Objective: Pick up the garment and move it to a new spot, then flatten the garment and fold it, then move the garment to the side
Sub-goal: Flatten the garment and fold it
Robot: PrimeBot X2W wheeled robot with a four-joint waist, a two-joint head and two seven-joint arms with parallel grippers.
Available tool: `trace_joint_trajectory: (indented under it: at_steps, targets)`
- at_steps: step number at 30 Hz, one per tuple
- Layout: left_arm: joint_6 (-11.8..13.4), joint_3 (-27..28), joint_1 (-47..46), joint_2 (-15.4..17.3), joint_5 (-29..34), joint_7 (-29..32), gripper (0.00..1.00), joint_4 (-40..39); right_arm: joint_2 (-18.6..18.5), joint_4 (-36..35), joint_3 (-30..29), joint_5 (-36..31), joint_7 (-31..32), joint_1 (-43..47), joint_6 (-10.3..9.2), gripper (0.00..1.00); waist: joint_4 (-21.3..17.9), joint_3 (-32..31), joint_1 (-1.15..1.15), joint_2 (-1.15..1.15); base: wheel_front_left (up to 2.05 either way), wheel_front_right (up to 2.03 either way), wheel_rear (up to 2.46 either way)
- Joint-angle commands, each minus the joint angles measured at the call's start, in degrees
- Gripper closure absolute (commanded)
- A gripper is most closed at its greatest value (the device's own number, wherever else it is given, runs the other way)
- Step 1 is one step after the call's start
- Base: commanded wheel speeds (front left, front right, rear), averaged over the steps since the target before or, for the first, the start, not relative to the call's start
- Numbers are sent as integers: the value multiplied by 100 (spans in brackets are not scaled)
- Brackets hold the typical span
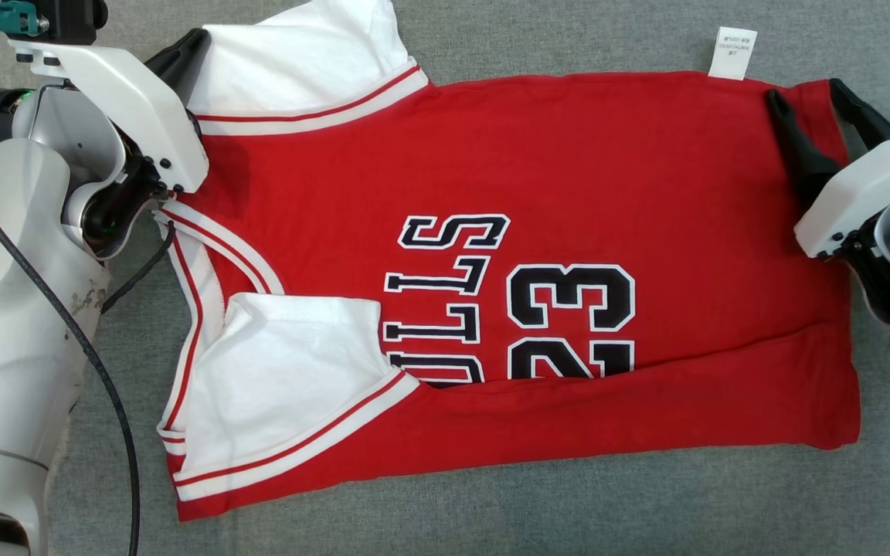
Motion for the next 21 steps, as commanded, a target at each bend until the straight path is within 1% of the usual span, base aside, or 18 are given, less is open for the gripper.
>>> trace_joint_trajectory:
  at_steps: [1,2,7,15,21]
  targets:
    - [-25,-37,-125,56,-17,-77,100,5,-136,79,108,156,-6,-110,-2,81,-1,-13,-1,0,0,0,0]
    - [-19,-55,-130,61,-30,-93,100,4,-168,102,190,211,-38,-129,-2,100,-3,-20,-1,0,0,0,0]
    - [-16,-105,-191,132,-57,-275,100,-63,-301,174,388,552,-194,-329,-2,100,0,-60,-1,0,0,0,0]
    - [-17,-157,-270,280,-68,-541,100,-362,-537,126,517,790,-523,-613,-2,100,30,-153,-1,0,0,0,0]
    - [-17,-188,-57,368,-58,-683,100,-645,-555,133,625,877,-592,-516,-2,100,27,-225,-1,0,0,0,0]
